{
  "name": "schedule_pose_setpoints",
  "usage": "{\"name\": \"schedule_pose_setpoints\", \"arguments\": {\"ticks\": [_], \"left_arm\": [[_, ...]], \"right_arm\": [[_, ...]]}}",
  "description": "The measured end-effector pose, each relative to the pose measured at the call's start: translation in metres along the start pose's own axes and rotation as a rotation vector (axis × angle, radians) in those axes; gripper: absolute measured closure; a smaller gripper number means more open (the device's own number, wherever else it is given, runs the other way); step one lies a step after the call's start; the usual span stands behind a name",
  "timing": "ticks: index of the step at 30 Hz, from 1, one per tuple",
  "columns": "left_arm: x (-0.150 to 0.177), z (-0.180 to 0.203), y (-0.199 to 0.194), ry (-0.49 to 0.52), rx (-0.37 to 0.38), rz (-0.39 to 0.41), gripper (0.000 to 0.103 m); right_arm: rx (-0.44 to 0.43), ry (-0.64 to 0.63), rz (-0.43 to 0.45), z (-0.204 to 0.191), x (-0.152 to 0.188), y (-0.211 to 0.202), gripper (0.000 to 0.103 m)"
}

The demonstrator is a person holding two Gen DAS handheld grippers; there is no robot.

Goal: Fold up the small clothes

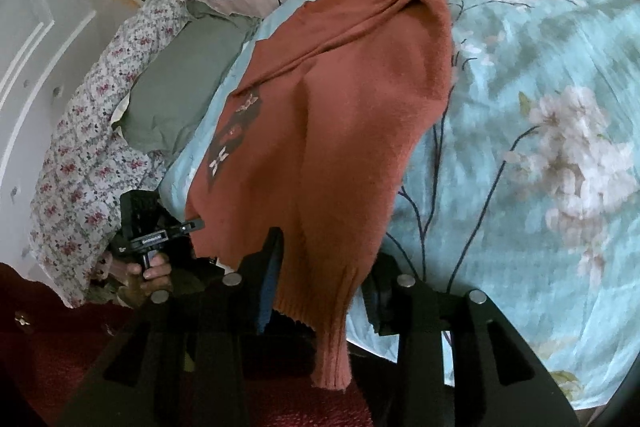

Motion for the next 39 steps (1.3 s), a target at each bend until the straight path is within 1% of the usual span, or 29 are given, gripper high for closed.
{"name": "schedule_pose_setpoints", "arguments": {"ticks": [1, 2, 3, 4, 5, 6, 7, 8, 10, 12, 14, 16, 19, 21, 24, 28, 29, 31, 32, 34, 36, 38, 39], "left_arm": [[0.001, 0.000, -0.002, 0.010, 0.002, 0.003, 0.098], [0.001, 0.001, -0.007, 0.015, 0.003, 0.012, 0.098], [0.000, 0.004, -0.017, 0.016, 0.017, 0.033, 0.099], [-0.002, 0.007, -0.029, 0.017, 0.041, 0.060, 0.099], [-0.005, 0.013, -0.050, 0.023, 0.078, 0.115, 0.099], [-0.008, 0.016, -0.068, 0.037, 0.093, 0.163, 0.099], [-0.011, 0.017, -0.081, 0.052, 0.088, 0.199, 0.099], [-0.013, 0.015, -0.090, 0.063, 0.074, 0.222, 0.099], [-0.016, 0.007, -0.094, 0.054, 0.063, 0.230, 0.099], [-0.018, -0.003, -0.092, 0.004, 0.072, 0.218, 0.099], [-0.019, 0.002, -0.090, 0.003, 0.069, 0.221, 0.099], [-0.020, 0.010, -0.093, 0.016, 0.074, 0.232, 0.099], [-0.033, 0.025, -0.103, 0.039, 0.101, 0.263, 0.099], [-0.047, 0.037, -0.108, 0.056, 0.109, 0.291, 0.099], [-0.078, 0.045, -0.109, 0.054, 0.129, 0.352, 0.099], [-0.131, 0.040, -0.100, 0.001, 0.108, 0.426, 0.099], [-0.141, 0.038, -0.098, -0.010, 0.107, 0.437, 0.099], [-0.176, 0.035, -0.089, -0.036, 0.109, 0.466, 0.099], [-0.187, 0.036, -0.086, -0.036, 0.101, 0.474, 0.099], [-0.225, 0.037, -0.074, -0.035, 0.068, 0.488, 0.099], [-0.251, 0.036, -0.064, -0.039, 0.061, 0.483, 0.099], [-0.283, 0.034, -0.045, -0.043, 0.023, 0.474, 0.099], [-0.294, 0.033, -0.037, -0.046, 0.018, 0.466, 0.099]], "right_arm": [[0.005, -0.009, -0.006, -0.002, 0.000, 0.001, 0.082], [0.007, -0.013, -0.007, -0.003, 0.000, 0.000, 0.092], [-0.019, -0.010, 0.006, -0.006, -0.001, -0.003, 0.094], [-0.054, -0.012, 0.031, -0.009, -0.001, -0.010, 0.095], [-0.092, -0.022, 0.067, -0.013, -0.001, -0.019, 0.095], [-0.103, -0.026, 0.077, -0.014, -0.001, -0.023, 0.095], [-0.103, -0.028, 0.076, -0.013, -0.001, -0.024, 0.095], [-0.089, -0.023, 0.057, -0.009, 0.002, -0.021, 0.095], [-0.081, -0.009, 0.032, -0.005, 0.005, -0.014, 0.095], [-0.092, -0.006, 0.030, -0.007, 0.007, -0.010, 0.095], [-0.124, -0.008, 0.073, -0.012, 0.002, -0.015, 0.095], [-0.157, -0.006, 0.136, -0.016, -0.009, -0.028, 0.095], [-0.190, -0.012, 0.249, -0.020, -0.038, -0.053, 0.095], [-0.190, -0.014, 0.309, -0.019, -0.060, -0.064, 0.095], [-0.174, -0.026, 0.366, -0.016, -0.096, -0.068, 0.095], [-0.128, -0.006, 0.397, -0.001, -0.144, -0.055, 0.095], [-0.094, 0.003, 0.396, 0.005, -0.157, -0.049, 0.096], [-0.052, 0.018, 0.384, 0.017, -0.181, -0.037, 0.095], [-0.026, 0.024, 0.377, 0.024, -0.196, -0.028, 0.095], [0.019, 0.029, 0.355, 0.033, -0.216, -0.016, 0.096], [0.061, 0.032, 0.333, 0.048, -0.238, -0.002, 0.096], [0.090, 0.051, 0.317, 0.063, -0.258, 0.012, 0.096], [0.102, 0.063, 0.307, 0.071, -0.267, 0.019, 0.096]]}}
Point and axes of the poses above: each gripper's, at about its wrist camera, not at the fingertips, and y roughly the way its jaws point, z to its right, x to its underside, the point moved 3 cm from there along y, roughly the way its jaws point, and after that the axes turned 7 degrees about -y, right-handed, at the moved point
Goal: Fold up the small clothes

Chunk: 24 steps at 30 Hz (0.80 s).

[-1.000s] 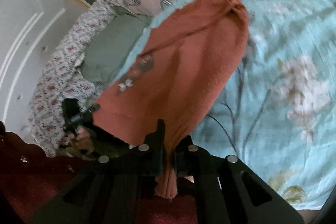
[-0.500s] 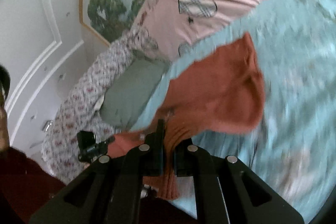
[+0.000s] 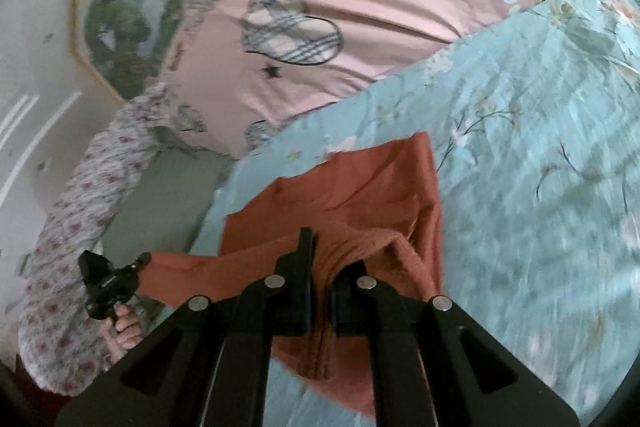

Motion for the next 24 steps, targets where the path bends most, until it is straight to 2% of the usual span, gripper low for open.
{"name": "schedule_pose_setpoints", "arguments": {"ticks": [5, 9, 14, 17, 18, 19, 20, 21, 22, 24], "left_arm": [[-0.024, -0.020, 0.067, -0.041, -0.032, -0.074, 0.099], [-0.028, -0.046, 0.110, -0.062, -0.085, -0.115, 0.099], [-0.027, -0.081, 0.143, -0.115, -0.141, -0.148, 0.098], [-0.019, -0.098, 0.158, -0.142, -0.181, -0.199, 0.096], [-0.016, -0.099, 0.155, -0.147, -0.175, -0.202, 0.095], [-0.013, -0.095, 0.147, -0.142, -0.165, -0.193, 0.092], [-0.010, -0.090, 0.140, -0.129, -0.166, -0.184, 0.082], [-0.005, -0.083, 0.130, -0.108, -0.163, -0.177, 0.076], [0.000, -0.075, 0.120, -0.090, -0.156, -0.172, 0.069], [0.019, -0.050, 0.101, -0.030, -0.116, -0.184, 0.066]], "right_arm": [[0.064, 0.058, -0.069, 0.037, -0.016, 0.048, 0.096], [0.096, 0.088, -0.123, 0.061, -0.016, 0.082, 0.095], [0.123, 0.115, -0.183, 0.081, -0.013, 0.115, 0.095], [0.118, 0.159, -0.182, 0.085, -0.009, 0.113, 0.093], [0.136, 0.157, -0.160, 0.081, -0.009, 0.104, 0.086], [0.166, 0.137, -0.140, 0.077, -0.009, 0.095, 0.074], [0.210, 0.085, -0.107, 0.066, -0.009, 0.080, 0.067], [0.225, 0.055, -0.087, 0.059, -0.009, 0.072, 0.058], [0.227, 0.016, -0.067, 0.047, -0.007, 0.062, 0.057], [0.156, -0.070, -0.079, 0.017, 0.005, 0.054, 0.057]]}}
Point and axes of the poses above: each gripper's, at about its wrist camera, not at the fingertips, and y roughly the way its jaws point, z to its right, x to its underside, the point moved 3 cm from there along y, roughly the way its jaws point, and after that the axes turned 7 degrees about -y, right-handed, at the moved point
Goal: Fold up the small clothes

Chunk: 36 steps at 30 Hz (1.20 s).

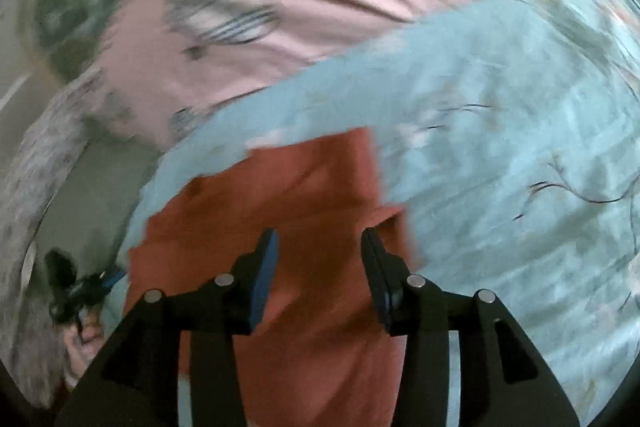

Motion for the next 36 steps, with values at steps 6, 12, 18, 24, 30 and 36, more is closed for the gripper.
{"name": "schedule_pose_setpoints", "arguments": {"ticks": [6, 12, 18, 24, 30, 36], "left_arm": [[0.064, 0.056, 0.038, 0.189, 0.006, -0.202, 0.066], [0.032, 0.044, 0.079, 0.178, -0.048, -0.229, 0.088], [-0.055, 0.020, 0.098, 0.082, -0.185, -0.097, 0.088], [-0.078, 0.006, 0.065, 0.008, -0.221, 0.046, 0.067], [-0.006, 0.021, 0.017, -0.015, -0.118, 0.035, 0.061], [0.080, 0.038, -0.029, -0.039, -0.017, 0.010, 0.048]], "right_arm": [[-0.102, -0.230, -0.274, -0.059, 0.043, 0.054, 0.057], [0.078, -0.351, -0.286, -0.049, 0.014, 0.083, 0.060], [0.294, -0.176, -0.063, 0.005, -0.050, 0.076, 0.061], [0.264, -0.064, 0.020, 0.012, -0.044, 0.049, 0.060], [0.150, -0.026, 0.016, -0.027, 0.013, 0.025, 0.059], [0.071, 0.043, -0.008, -0.051, 0.080, 0.004, 0.059]]}}
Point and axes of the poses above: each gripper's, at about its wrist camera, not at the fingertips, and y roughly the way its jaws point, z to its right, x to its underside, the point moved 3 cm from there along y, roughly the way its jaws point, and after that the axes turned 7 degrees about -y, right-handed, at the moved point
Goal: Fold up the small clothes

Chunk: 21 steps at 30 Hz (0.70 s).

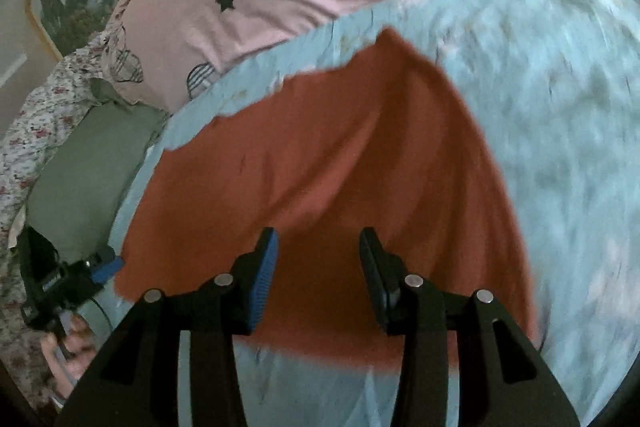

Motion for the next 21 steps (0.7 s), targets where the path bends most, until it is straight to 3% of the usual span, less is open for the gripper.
{"name": "schedule_pose_setpoints", "arguments": {"ticks": [4, 9, 16, 21], "left_arm": [[0.043, 0.000, -0.011, -0.038, 0.035, -0.054, 0.043], [0.067, -0.012, -0.012, -0.101, 0.042, -0.084, 0.041], [0.065, -0.026, -0.005, -0.165, 0.037, -0.052, 0.031], [0.047, -0.040, 0.008, -0.233, 0.026, -0.013, 0.030]], "right_arm": [[-0.014, 0.022, -0.004, -0.005, 0.022, -0.014, 0.059], [-0.011, 0.020, -0.002, -0.010, 0.033, -0.027, 0.058], [-0.041, 0.016, -0.024, -0.023, 0.046, -0.031, 0.055], [-0.057, 0.012, -0.029, -0.029, 0.048, -0.029, 0.054]]}}
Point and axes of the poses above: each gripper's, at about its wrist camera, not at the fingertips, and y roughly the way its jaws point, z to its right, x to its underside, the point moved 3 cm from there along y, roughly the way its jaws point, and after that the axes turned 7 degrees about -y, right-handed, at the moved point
